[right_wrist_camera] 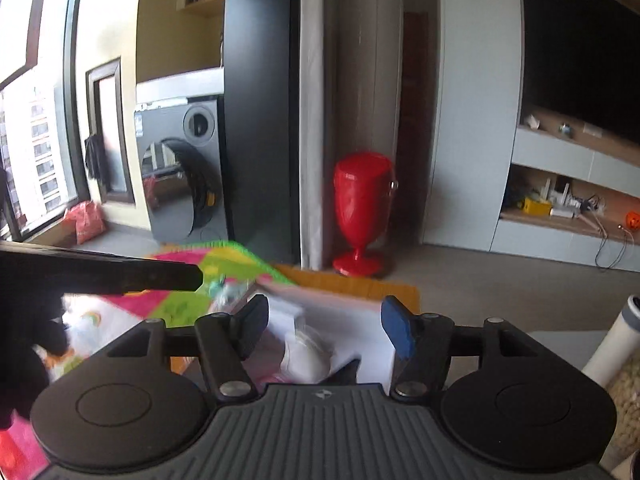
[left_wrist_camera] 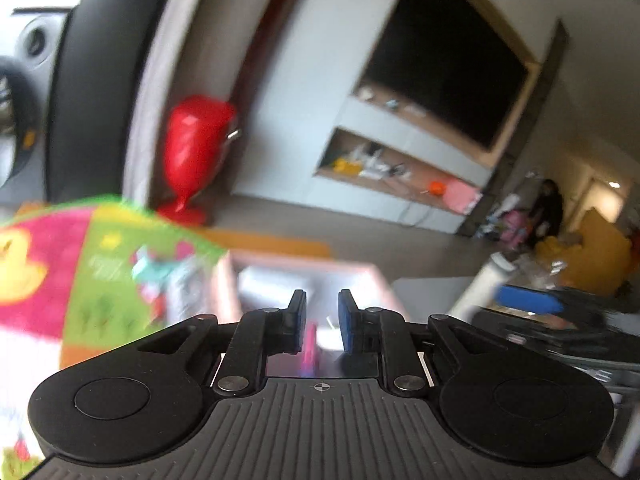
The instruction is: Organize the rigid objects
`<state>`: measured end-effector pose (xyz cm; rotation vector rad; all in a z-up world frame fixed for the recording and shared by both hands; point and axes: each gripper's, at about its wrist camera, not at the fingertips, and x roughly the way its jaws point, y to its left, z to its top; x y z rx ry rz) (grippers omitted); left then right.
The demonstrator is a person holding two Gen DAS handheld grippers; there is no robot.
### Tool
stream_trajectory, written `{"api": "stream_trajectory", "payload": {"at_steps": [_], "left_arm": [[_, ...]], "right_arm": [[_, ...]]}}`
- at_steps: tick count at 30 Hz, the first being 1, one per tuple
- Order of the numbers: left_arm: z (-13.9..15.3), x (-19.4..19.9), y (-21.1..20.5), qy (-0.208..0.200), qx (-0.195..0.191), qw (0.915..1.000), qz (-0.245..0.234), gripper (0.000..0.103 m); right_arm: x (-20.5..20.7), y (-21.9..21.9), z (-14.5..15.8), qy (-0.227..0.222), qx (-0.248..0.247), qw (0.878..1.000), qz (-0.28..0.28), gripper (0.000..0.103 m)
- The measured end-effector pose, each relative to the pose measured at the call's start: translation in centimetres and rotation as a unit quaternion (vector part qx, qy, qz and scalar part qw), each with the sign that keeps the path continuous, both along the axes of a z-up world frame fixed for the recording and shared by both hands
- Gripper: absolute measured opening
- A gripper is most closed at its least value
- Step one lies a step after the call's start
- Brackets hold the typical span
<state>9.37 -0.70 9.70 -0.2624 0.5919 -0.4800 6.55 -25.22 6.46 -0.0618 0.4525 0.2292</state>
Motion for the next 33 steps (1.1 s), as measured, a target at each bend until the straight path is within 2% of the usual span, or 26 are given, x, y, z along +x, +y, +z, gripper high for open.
{"api": "stream_trajectory", "payload": {"at_steps": [2,5,7,10,13,15,18,20,22,24,27,28,29,30,33], "left_arm": [[-1.5,0.1,0.9,0.007,0.018,0.9996,0.019,0.019],[-3.3,0.6,1.9,0.012,0.070,0.9964,0.047,0.019],[-4.2,2.0,3.0,0.022,0.073,0.9944,0.073,0.019],[-5.5,4.1,4.5,0.050,0.037,0.9942,0.088,0.019],[-6.5,4.5,6.0,0.056,0.035,0.9941,0.086,0.019],[-6.9,3.3,7.3,0.053,0.017,0.9948,0.085,0.019],[-8.0,1.1,10.0,0.042,-0.012,0.9924,0.115,0.019],[-8.7,0.5,11.8,0.032,-0.037,0.9898,0.134,0.019],[-9.4,0.4,13.5,0.022,-0.083,0.9854,0.147,0.019],[-10.0,0.8,14.7,0.032,-0.115,0.9815,0.149,0.019],[-10.2,1.0,15.5,0.040,-0.128,0.9786,0.156,0.019],[-10.2,1.0,15.6,0.041,-0.131,0.9780,0.157,0.019],[-10.1,0.8,15.8,0.040,-0.135,0.9772,0.159,0.019],[-10.0,0.6,15.8,0.038,-0.138,0.9763,0.162,0.019],[-9.7,0.0,16.5,0.030,-0.147,0.9722,0.180,0.019]], "right_arm": [[-0.2,0.2,-1.6,0.024,-0.015,1.000,0.006,0.064],[0.0,1.3,-3.4,0.055,-0.036,0.998,0.023,0.064],[0.8,2.2,-3.6,0.068,-0.034,0.997,0.033,0.064],[3.0,3.9,-2.8,0.087,-0.002,0.995,0.047,0.064],[7.1,6.6,-1.7,0.112,0.030,0.992,0.055,0.064],[9.9,8.6,-1.2,0.127,0.034,0.990,0.061,0.064],[14.2,13.2,-1.3,0.145,0.011,0.987,0.074,0.064],[17.0,16.2,-2.3,0.164,-0.009,0.983,0.077,0.064],[20.3,19.2,-3.9,0.189,-0.029,0.980,0.061,0.063],[23.7,21.5,-5.8,0.223,-0.042,0.973,0.041,0.057],[27.6,23.5,-8.4,0.259,-0.062,0.964,0.023,0.058],[28.2,23.9,-9.0,0.257,-0.074,0.963,0.013,0.059],[28.6,24.4,-9.4,0.247,-0.095,0.964,0.005,0.057],[29.0,24.7,-9.9,0.253,-0.109,0.961,0.010,0.045],[28.5,24.7,-10.1,0.282,-0.096,0.954,0.032,0.022]]}}
